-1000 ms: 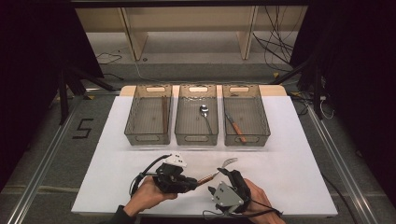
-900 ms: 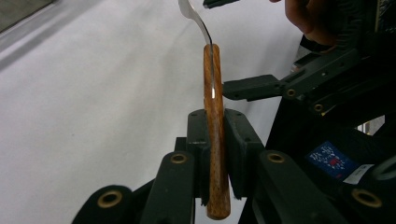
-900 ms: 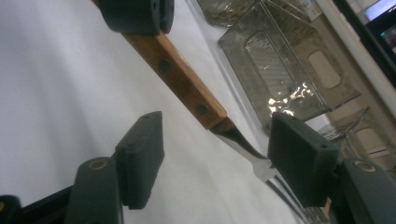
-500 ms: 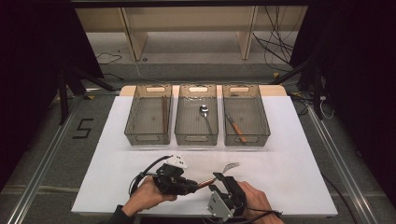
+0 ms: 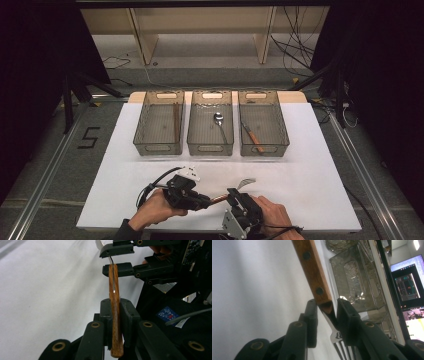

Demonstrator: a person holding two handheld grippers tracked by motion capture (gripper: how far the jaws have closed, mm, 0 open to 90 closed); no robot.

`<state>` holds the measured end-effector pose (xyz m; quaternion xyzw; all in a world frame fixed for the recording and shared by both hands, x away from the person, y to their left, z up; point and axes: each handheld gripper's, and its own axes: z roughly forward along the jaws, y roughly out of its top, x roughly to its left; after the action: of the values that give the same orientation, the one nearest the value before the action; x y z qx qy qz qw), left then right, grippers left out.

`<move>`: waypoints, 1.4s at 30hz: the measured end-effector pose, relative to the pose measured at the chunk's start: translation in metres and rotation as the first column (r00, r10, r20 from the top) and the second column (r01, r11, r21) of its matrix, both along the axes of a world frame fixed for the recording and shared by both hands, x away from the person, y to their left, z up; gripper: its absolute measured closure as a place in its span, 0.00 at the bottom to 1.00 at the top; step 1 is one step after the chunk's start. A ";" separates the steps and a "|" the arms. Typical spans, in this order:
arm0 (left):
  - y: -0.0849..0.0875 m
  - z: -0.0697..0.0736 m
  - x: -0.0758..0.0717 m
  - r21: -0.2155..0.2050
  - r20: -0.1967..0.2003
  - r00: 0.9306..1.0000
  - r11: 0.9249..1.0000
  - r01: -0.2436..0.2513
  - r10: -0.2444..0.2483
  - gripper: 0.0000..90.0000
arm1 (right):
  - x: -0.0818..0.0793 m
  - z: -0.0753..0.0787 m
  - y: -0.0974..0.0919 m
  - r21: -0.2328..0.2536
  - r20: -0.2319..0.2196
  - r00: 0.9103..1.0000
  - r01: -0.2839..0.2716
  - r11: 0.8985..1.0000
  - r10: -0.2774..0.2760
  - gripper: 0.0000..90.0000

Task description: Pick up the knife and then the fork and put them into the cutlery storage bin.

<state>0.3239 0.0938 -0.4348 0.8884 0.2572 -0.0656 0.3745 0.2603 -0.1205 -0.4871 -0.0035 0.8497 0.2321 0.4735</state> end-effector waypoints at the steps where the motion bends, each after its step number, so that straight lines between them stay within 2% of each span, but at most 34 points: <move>1: 0.000 0.000 0.000 0.001 -0.005 1.000 1.000 0.003 -0.003 0.90 | 0.000 -0.001 0.000 -0.004 0.011 1.000 -0.006 1.000 0.006 0.80; 6: 0.002 0.000 0.001 -0.009 -0.012 1.000 1.000 0.004 -0.004 0.89 | -0.002 -0.004 0.002 -0.066 0.036 0.999 -0.034 0.997 0.036 0.85; 7: 0.003 0.000 0.002 -0.014 -0.018 1.000 1.000 0.003 -0.004 0.89 | -0.004 -0.005 0.002 -0.069 0.038 0.999 -0.025 0.997 0.028 0.86; 8: 0.003 0.000 0.002 -0.017 -0.019 1.000 1.000 0.002 -0.003 0.89 | -0.003 -0.006 0.002 -0.087 0.042 0.998 -0.043 0.995 0.046 0.87; 14: 0.006 0.003 0.004 -0.046 -0.015 1.000 0.999 0.002 -0.002 0.87 | -0.005 -0.006 0.003 -0.100 0.030 0.998 -0.047 0.994 0.050 0.89; 16: 0.007 0.003 0.004 -0.062 -0.019 1.000 0.998 0.002 -0.003 0.83 | -0.005 -0.004 0.003 -0.092 0.023 0.998 -0.048 0.995 0.050 0.89; 19: 0.008 0.004 0.006 -0.087 -0.021 1.000 0.996 -0.017 0.015 0.71 | -0.005 -0.001 0.002 -0.085 0.018 0.999 -0.045 0.995 0.047 0.89; 22: 0.012 0.007 0.007 -0.120 -0.009 0.999 0.992 -0.033 0.032 0.63 | -0.004 0.002 0.001 -0.066 0.007 0.999 -0.036 0.997 0.036 0.89; 23: 0.014 0.009 0.008 -0.136 -0.006 0.999 0.990 -0.040 0.040 0.60 | -0.005 0.002 0.001 -0.050 -0.002 1.000 -0.025 0.998 0.025 0.89; 27: 0.022 0.014 0.009 -0.188 0.016 0.997 0.980 -0.065 0.069 0.52 | -0.001 0.008 -0.003 -0.039 -0.011 1.000 -0.021 0.999 0.020 0.89; 31: 0.031 0.021 0.010 -0.215 0.055 0.992 0.972 -0.097 0.111 0.42 | 0.002 0.010 -0.007 -0.018 -0.032 0.999 0.000 1.000 0.000 0.89; 34: 0.036 0.024 0.009 -0.224 0.100 0.986 0.969 -0.105 0.130 0.34 | 0.005 0.015 -0.010 0.007 -0.054 0.998 0.015 1.000 -0.015 0.89; 35: 0.038 0.024 0.009 -0.235 0.111 0.983 0.965 -0.114 0.143 0.33 | 0.007 0.017 -0.012 0.010 -0.052 0.999 0.014 1.000 -0.013 0.89; 38: 0.046 0.024 0.011 -0.269 0.132 0.973 0.952 -0.148 0.189 0.29 | 0.012 0.024 -0.018 0.067 -0.112 0.992 0.062 0.996 -0.054 0.89; 42: 0.054 0.022 0.012 -0.318 0.156 0.956 0.929 -0.190 0.249 0.26 | 0.023 0.037 -0.029 0.160 -0.206 0.975 0.119 0.980 -0.085 0.89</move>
<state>0.3361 0.1481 -0.4128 0.7889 0.3050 0.0252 0.5330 0.2834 -0.1495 -0.4503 0.1041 0.8685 0.2788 0.3964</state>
